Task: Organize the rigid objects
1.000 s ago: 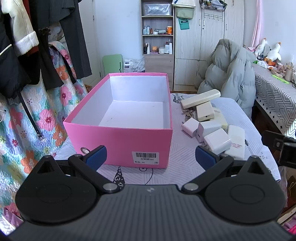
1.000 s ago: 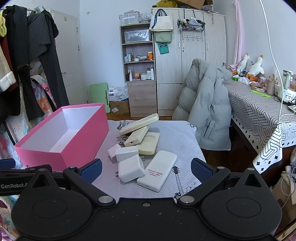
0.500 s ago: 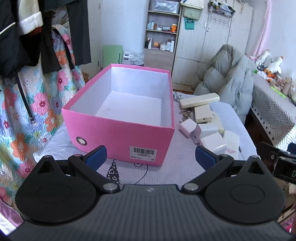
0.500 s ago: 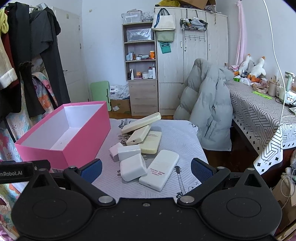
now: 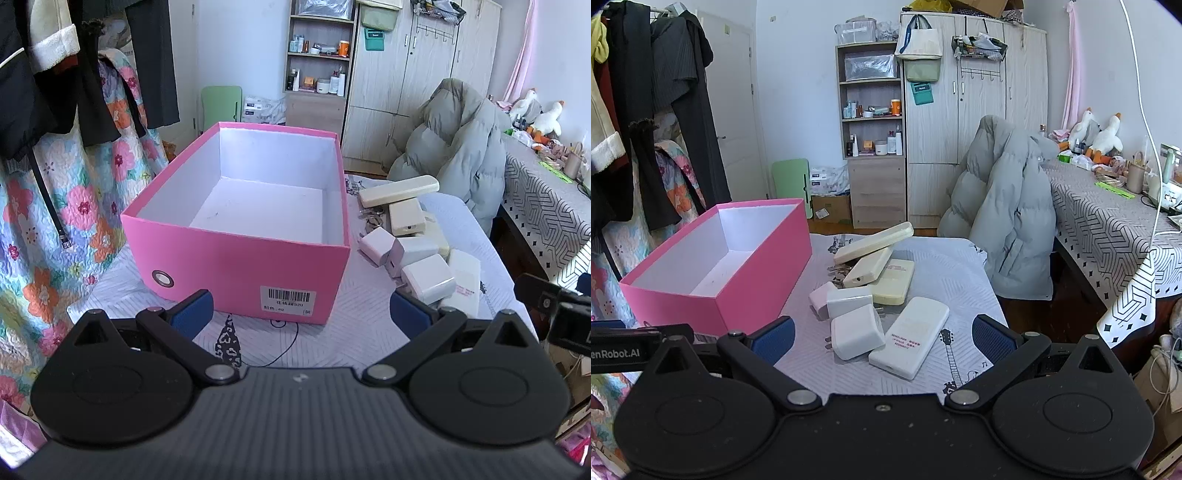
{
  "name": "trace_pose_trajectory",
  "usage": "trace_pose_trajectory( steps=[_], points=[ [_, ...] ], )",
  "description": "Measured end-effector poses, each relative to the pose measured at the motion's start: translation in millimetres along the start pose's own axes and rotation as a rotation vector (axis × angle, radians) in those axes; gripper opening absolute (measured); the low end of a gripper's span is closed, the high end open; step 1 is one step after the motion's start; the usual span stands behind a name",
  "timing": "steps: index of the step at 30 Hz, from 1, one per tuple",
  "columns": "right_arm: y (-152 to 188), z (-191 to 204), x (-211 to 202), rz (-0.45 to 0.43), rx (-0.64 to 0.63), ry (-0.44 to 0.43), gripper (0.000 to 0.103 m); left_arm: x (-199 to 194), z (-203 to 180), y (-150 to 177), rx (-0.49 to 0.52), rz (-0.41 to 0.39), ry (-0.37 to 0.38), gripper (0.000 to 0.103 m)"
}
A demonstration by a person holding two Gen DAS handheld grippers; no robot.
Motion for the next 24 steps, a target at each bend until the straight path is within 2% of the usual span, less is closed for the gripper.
trace_pose_trajectory(
  steps=[4, 9, 11, 14, 16, 18, 24],
  points=[
    [1.2, -0.1, 2.3, 0.010, 0.000, 0.003, 0.103, 3.3, -1.5, -0.5, 0.004, 0.013, -0.019, 0.103],
    [-1.8, 0.7, 3.4, 0.012, 0.002, -0.007, 0.103, 0.1, -3.7, -3.9, 0.023, -0.009, -0.003, 0.103],
    [-5.7, -0.3, -0.9, -0.009, 0.013, -0.047, 0.103, -7.3, -4.2, -10.5, 0.045, -0.041, 0.018, 0.103],
    [-12.3, -4.1, -8.5, -0.081, 0.055, -0.171, 0.103, -23.2, -0.8, -25.1, 0.083, -0.155, 0.032, 0.103],
    [-13.9, -6.7, -7.8, -0.131, 0.094, -0.253, 0.103, -26.2, 4.4, -34.6, 0.091, -0.180, 0.030, 0.103],
    [-16.2, -4.9, -3.5, -0.140, 0.087, -0.275, 0.103, -26.0, 11.0, -45.0, 0.093, -0.177, 0.063, 0.103],
    [-28.6, 4.2, 14.3, -0.136, -0.001, -0.260, 0.103, -19.2, 37.8, -83.8, 0.105, -0.132, 0.136, 0.103]
  ],
)
Point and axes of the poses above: each gripper's, at about its wrist camera, not at the fingertips, and x roughly the way its jaws point, z to its left, y to its underside, the point moved 4 cm from there along x, roughly the way its jaws point, and after that the axes turned 9 degrees about y, right-handed, at the moved point
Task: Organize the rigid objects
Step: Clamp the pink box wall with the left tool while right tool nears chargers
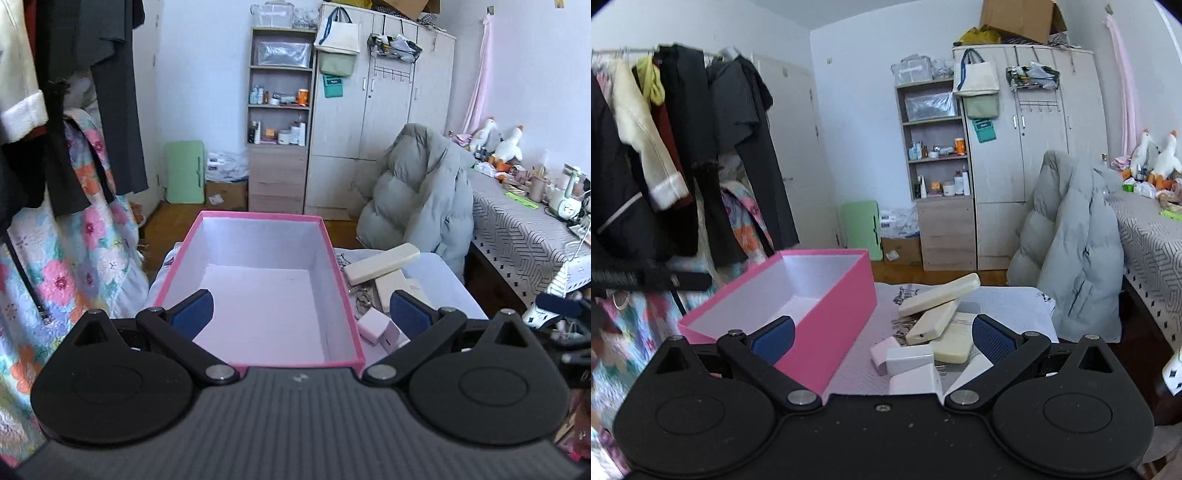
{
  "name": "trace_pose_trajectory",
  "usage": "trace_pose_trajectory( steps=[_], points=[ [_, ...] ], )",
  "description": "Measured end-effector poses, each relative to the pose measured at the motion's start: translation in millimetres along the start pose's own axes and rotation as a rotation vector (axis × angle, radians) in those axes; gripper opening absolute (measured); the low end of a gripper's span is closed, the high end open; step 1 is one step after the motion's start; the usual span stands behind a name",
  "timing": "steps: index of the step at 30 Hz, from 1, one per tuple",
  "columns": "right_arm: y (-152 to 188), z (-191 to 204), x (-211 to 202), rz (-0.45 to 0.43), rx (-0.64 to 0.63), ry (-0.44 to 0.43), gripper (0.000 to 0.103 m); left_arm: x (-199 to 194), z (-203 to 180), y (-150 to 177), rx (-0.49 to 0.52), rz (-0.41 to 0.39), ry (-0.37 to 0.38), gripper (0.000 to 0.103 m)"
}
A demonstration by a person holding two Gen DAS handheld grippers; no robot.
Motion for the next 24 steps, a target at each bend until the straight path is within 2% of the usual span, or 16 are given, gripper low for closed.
trace_pose_trajectory(
  steps=[3, 7, 12, 20, 24],
  points=[
    [-4.6, -1.6, 12.3, 0.045, -0.006, -0.038, 0.103, 11.2, 19.8, -20.3, 0.004, 0.038, 0.002, 0.103],
    [-8.0, -1.2, 34.2, 0.120, -0.001, -0.095, 0.103, 39.4, 39.8, -45.7, 0.083, 0.136, -0.015, 0.103],
    [-9.9, 1.7, 61.0, 0.167, -0.023, -0.101, 0.103, 85.8, 71.8, -65.1, 0.150, 0.258, -0.124, 0.103],
    [6.1, -1.4, 96.1, 0.267, 0.022, -0.079, 0.103, 143.7, 136.1, -55.1, 0.094, 0.353, -0.209, 0.100],
    [8.6, 2.7, 109.8, 0.289, -0.009, -0.061, 0.103, 162.2, 156.1, -46.1, 0.062, 0.388, -0.198, 0.099]
  ],
)
Point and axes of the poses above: each gripper's, at about its wrist camera, not at the fingertips, and x roughly the way its jaws point, z to its left, y to its underside, the point moved 4 cm from there along x, roughly the way its jaws point, and after that the axes turned 9 degrees about y, right-handed, at the moved point
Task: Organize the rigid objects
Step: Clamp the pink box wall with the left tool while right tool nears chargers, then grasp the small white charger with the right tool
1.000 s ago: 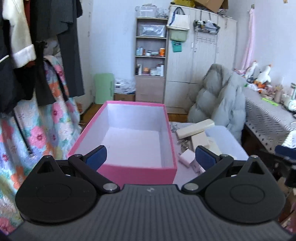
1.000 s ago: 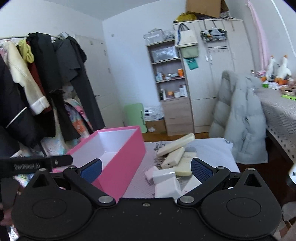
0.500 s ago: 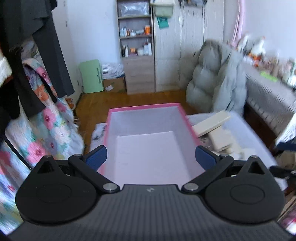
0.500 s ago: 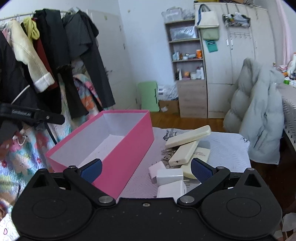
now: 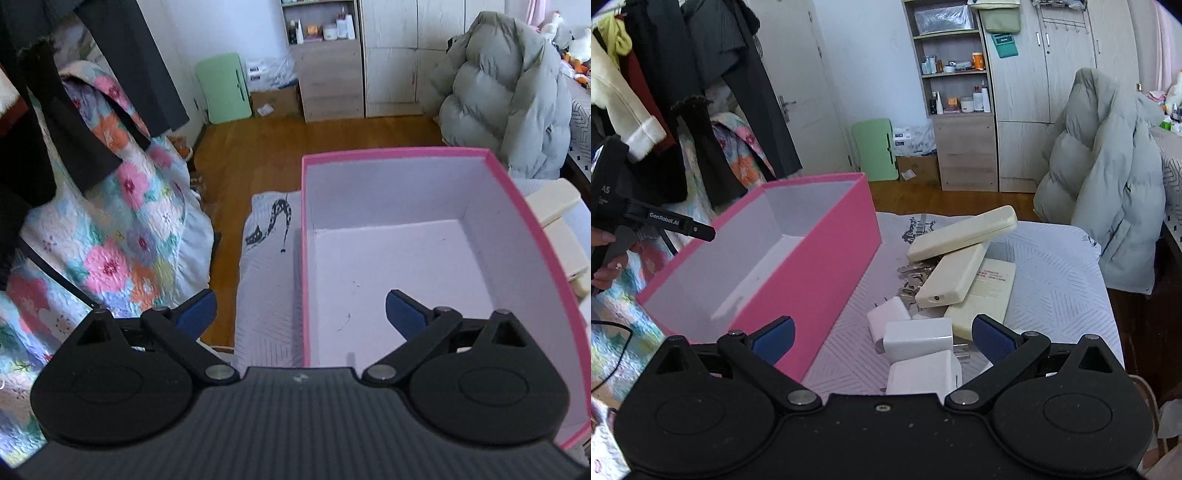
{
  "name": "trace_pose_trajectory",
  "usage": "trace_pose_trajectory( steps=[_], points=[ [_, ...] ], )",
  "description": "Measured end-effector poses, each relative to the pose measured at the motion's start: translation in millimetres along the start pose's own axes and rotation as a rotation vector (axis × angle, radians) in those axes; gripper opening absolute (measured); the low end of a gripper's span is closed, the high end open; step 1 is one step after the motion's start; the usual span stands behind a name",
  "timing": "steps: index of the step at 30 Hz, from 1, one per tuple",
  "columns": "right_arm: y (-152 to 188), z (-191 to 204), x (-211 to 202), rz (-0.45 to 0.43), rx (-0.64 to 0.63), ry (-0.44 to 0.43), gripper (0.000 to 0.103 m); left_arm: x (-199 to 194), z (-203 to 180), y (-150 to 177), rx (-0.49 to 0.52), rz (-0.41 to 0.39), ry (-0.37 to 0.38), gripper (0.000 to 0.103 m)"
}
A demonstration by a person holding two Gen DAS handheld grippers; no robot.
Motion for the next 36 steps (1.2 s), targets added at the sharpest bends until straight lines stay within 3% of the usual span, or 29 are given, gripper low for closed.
trace_pose_trajectory(
  steps=[7, 9, 10, 13, 15, 22, 25, 29, 33, 34, 35, 36],
  points=[
    [-8.6, 7.1, 17.6, 0.001, -0.057, 0.019, 0.103, 37.4, 3.0, -4.8, -0.018, 0.047, -0.016, 0.090],
    [-9.7, 6.9, 21.2, 0.005, -0.054, 0.009, 0.103, 44.6, -0.1, -5.1, -0.021, 0.064, 0.007, 0.063],
    [-9.9, 6.5, 23.5, 0.009, -0.052, 0.004, 0.103, 46.7, -1.3, -4.2, -0.025, 0.071, 0.013, 0.054],
    [-10.5, 6.7, 27.9, 0.014, -0.057, -0.014, 0.102, 49.6, -7.8, 1.3, -0.015, 0.067, 0.032, 0.044],
    [-11.1, 10.1, 31.3, 0.017, -0.082, -0.027, 0.101, 54.2, -7.3, 5.5, -0.031, 0.077, 0.027, 0.024],
    [-13.3, 35.7, 52.6, 0.020, -0.255, -0.030, 0.087, 50.2, -2.3, 8.3, -0.092, 0.042, 0.022, 0.018],
    [-16.1, 44.1, 70.2, 0.078, -0.358, -0.049, 0.071, 48.6, 2.1, 9.1, -0.116, 0.033, 0.016, 0.009],
    [-18.3, 47.9, 94.2, 0.194, -0.490, -0.039, 0.070, 46.2, 13.9, 10.2, -0.170, 0.027, 0.053, 0.003],
    [-12.0, 49.2, 114.6, 0.283, -0.546, -0.006, 0.068, 39.1, -1.4, 12.8, -0.086, -0.025, -0.012, 0.005],
    [-10.3, 49.4, 117.2, 0.291, -0.542, -0.011, 0.061, 37.9, -3.4, 12.8, -0.078, -0.035, -0.021, 0.005],
    [-9.0, 50.5, 119.3, 0.289, -0.539, -0.003, 0.047, 37.1, -3.7, 13.1, -0.082, -0.042, -0.023, 0.005],
    [-9.1, 49.9, 119.4, 0.270, -0.527, 0.008, 0.048, 36.7, -2.3, 13.0, -0.094, -0.045, -0.017, 0.005]
  ],
)
Point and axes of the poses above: each gripper's, at about its wrist camera, not at the fingertips, and x roughly the way its jaws point, z to its left, y to its underside, the point moved 4 cm from there along x, roughly the way its jaws point, and after that the axes turned 9 degrees about y, right-handed, at the moved point
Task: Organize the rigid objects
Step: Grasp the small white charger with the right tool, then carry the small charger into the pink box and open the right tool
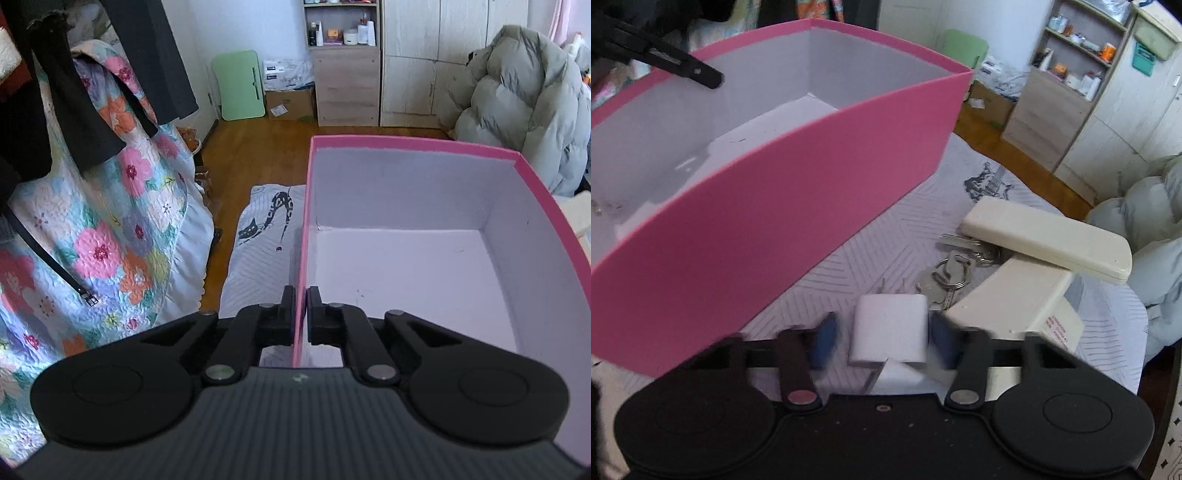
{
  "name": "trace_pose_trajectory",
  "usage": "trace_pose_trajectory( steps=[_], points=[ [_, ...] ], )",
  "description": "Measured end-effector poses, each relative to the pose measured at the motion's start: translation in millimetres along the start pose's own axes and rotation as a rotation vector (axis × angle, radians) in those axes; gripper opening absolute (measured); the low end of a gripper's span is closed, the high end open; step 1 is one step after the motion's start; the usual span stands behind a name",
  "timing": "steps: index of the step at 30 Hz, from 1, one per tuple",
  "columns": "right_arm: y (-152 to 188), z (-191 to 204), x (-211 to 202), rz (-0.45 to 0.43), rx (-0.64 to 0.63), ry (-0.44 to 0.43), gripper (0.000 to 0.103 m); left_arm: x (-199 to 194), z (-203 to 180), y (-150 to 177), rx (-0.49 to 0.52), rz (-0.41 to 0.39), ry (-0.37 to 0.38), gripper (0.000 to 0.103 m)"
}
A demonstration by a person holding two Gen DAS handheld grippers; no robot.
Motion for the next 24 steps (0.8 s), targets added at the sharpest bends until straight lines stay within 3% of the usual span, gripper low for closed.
trace_pose_trajectory(
  steps=[11, 15, 19, 24],
  points=[
    [-7.5, -19.6, -41.2, -0.155, 0.257, 0.004, 0.048, 0.5, 15.3, -1.6, -0.117, -0.004, 0.075, 0.004],
    [-27.6, -27.7, -79.4, -0.256, 0.331, -0.012, 0.048, -2.1, 10.4, 0.4, -0.095, -0.011, 0.064, 0.003],
    [-72.9, -17.7, -111.0, -0.343, 0.383, -0.188, 0.048, -3.9, 12.5, 0.7, -0.102, -0.023, 0.066, 0.003],
    [-127.2, 13.4, -71.6, -0.163, 0.506, -0.468, 0.048, -4.7, 12.9, 0.0, -0.093, -0.034, 0.058, 0.004]
  ],
)
Point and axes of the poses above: each gripper's, at about its wrist camera, not at the fingertips, and x roughly the way its jaws point, z to its left, y to its underside, the point moved 4 cm from there along x, roughly the way its jaws point, and after that the axes turned 9 degrees about y, right-handed, at the moved point
